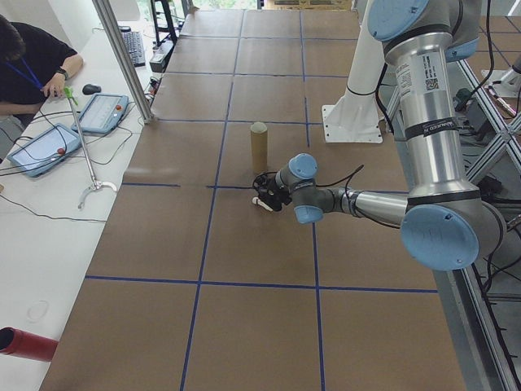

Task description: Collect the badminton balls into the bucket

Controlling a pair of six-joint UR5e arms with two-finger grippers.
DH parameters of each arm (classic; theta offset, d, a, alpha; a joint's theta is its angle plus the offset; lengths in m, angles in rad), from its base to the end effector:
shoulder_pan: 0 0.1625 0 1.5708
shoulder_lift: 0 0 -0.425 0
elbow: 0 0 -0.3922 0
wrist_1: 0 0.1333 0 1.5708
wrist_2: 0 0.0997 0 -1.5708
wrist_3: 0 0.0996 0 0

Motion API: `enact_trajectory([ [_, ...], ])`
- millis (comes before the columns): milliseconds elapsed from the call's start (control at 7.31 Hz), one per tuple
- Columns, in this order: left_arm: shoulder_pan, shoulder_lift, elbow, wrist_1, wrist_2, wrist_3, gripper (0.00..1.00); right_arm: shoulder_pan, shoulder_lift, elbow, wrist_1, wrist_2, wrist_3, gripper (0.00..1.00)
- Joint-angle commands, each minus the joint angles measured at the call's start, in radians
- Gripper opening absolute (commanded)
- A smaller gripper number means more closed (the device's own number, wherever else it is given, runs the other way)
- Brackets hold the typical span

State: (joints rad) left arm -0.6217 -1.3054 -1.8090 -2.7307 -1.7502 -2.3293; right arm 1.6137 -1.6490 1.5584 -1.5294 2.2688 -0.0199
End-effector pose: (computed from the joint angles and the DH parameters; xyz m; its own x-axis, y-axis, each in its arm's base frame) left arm 0.2673 -0.3336 0.5346 -0.0535 -0.7942 -0.6053 0.5578 0.4790 -0.6778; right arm 0.0887 -0.4498 0.7028 0.7648 0.0446 0.6428 -0.0276 0.9990 -0.0364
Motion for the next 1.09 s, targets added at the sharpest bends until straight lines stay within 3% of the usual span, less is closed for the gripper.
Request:
enact_trajectory([
  [0, 0.01, -0.002, 0.016, 0.0, 0.038, -0.002, 0.99, 0.0, 0.0, 0.0, 0.0, 0.0, 0.0, 1.0],
  [684, 0.033, -0.034, 0.033, 0.0, 0.038, -0.019, 0.97, 0.0, 0.0, 0.0, 0.0, 0.0, 0.0, 1.0],
  [957, 0.039, -0.044, 0.037, 0.0, 0.038, -0.027, 0.78, 0.0, 0.0, 0.0, 0.0, 0.0, 0.0, 1.0],
])
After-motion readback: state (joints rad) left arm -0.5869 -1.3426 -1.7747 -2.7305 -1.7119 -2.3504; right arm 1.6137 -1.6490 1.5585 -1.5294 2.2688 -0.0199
